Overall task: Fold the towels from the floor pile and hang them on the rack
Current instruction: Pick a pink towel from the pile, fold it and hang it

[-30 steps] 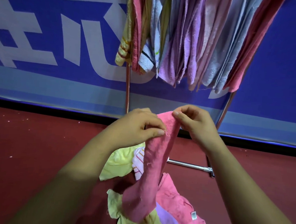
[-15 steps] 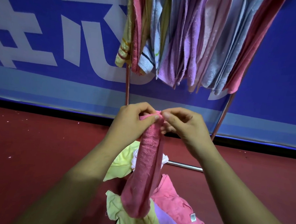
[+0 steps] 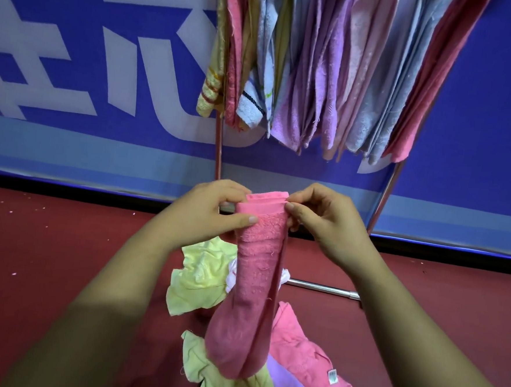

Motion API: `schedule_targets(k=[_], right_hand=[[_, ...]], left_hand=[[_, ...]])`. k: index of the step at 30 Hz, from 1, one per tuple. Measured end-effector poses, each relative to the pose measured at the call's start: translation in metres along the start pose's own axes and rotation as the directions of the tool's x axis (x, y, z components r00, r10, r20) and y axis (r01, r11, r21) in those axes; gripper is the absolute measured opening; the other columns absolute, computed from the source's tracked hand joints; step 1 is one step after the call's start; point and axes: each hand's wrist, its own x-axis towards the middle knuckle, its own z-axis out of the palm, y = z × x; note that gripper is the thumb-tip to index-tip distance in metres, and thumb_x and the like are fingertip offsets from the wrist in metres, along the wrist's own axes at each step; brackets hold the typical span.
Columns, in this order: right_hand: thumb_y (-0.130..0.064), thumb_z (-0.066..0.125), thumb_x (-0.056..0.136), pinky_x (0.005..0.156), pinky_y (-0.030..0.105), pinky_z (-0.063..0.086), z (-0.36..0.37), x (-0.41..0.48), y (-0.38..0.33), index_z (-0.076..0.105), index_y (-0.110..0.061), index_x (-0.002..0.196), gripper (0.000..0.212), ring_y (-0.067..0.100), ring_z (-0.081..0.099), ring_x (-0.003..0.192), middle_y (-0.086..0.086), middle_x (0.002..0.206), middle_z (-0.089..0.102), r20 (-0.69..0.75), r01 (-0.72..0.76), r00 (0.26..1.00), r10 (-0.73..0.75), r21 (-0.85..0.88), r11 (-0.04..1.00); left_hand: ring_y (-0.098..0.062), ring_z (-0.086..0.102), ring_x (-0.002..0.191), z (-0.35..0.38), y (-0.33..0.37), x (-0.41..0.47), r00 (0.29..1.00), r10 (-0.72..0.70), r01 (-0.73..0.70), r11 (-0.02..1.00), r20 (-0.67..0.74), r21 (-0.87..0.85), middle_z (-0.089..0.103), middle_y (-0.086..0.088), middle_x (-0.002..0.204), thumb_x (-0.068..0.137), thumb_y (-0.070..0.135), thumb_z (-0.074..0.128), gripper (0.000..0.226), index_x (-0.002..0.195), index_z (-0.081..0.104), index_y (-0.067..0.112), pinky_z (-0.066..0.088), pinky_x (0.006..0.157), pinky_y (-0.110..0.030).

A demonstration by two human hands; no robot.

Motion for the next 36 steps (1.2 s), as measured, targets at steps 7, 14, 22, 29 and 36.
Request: schedule_targets(k=[7, 14, 22, 29, 36], right_hand=[[0.008, 0.057, 0.096, 0.064, 0.027, 0.053, -0.002, 0.007, -0.020, 0.058, 0.006, 0.093, 0.003, 0.018, 0.061, 0.060, 0.011, 0.065, 0.064, -0.103, 0.126, 0.988, -0.113, 0.131, 0.983], [-0.003, 0.068, 0.092, 0.081, 0.031, 0.051, 0.015, 0.006, -0.019, 0.069, -0.012, 0.100, 0.012, 0.016, 0.063, 0.078, 0.004, 0.083, 0.072, -0.154, -0.038, 0.983, 0.104, 0.379, 0.925], [-0.013, 0.076, 0.075, 0.071, 0.030, 0.056, 0.028, 0.004, -0.024, 0.060, -0.003, 0.119, 0.048, 0.022, 0.068, 0.075, 0.015, 0.092, 0.072, 0.018, -0.237, 0.948, 0.316, 0.705, 0.669], [-0.016, 0.071, 0.078, 0.069, 0.033, 0.050, 0.033, 0.000, -0.017, 0.068, -0.006, 0.090, 0.016, 0.027, 0.059, 0.079, 0.024, 0.091, 0.065, 0.003, -0.224, 0.953, 0.302, 0.677, 0.701], [-0.016, 0.071, 0.083, 0.072, 0.037, 0.050, 0.031, 0.004, -0.018, 0.066, -0.005, 0.083, 0.012, 0.028, 0.061, 0.076, 0.019, 0.082, 0.069, -0.120, -0.084, 0.970, 0.209, 0.648, 0.757]], left_hand=[[-0.008, 0.058, 0.066, 0.011, 0.026, 0.003, 0.943, 0.103, -0.177, 0.961, -0.317, -0.212, 0.065, 0.006, 0.073, 0.080, 0.035, 0.075, 0.013, 0.084, 0.068, 0.024, 0.051, 0.064, -0.031], [-0.009, 0.055, 0.063, 0.008, 0.031, 0.005, 0.929, 0.065, -0.177, 0.942, -0.364, -0.286, 0.061, 0.009, 0.069, 0.079, 0.035, 0.075, 0.015, 0.080, 0.062, 0.028, 0.048, 0.060, -0.032], [-0.032, 0.056, 0.059, 0.008, 0.031, 0.002, 0.893, 0.047, -0.170, 0.956, -0.447, -0.240, 0.065, -0.016, 0.074, 0.081, 0.038, 0.075, 0.019, 0.080, 0.061, 0.026, 0.053, 0.061, -0.054], [-0.042, 0.068, 0.079, 0.004, 0.031, 0.000, 0.934, 0.024, -0.152, 0.929, -0.357, -0.337, 0.073, -0.011, 0.086, 0.077, 0.040, 0.076, 0.021, 0.082, 0.062, 0.025, 0.056, 0.075, -0.061], [-0.013, 0.067, 0.077, -0.006, 0.027, 0.000, 0.963, 0.014, -0.136, 0.886, -0.268, -0.443, 0.068, 0.001, 0.083, 0.084, 0.012, 0.077, 0.014, 0.088, 0.065, 0.018, 0.058, 0.071, -0.036]])
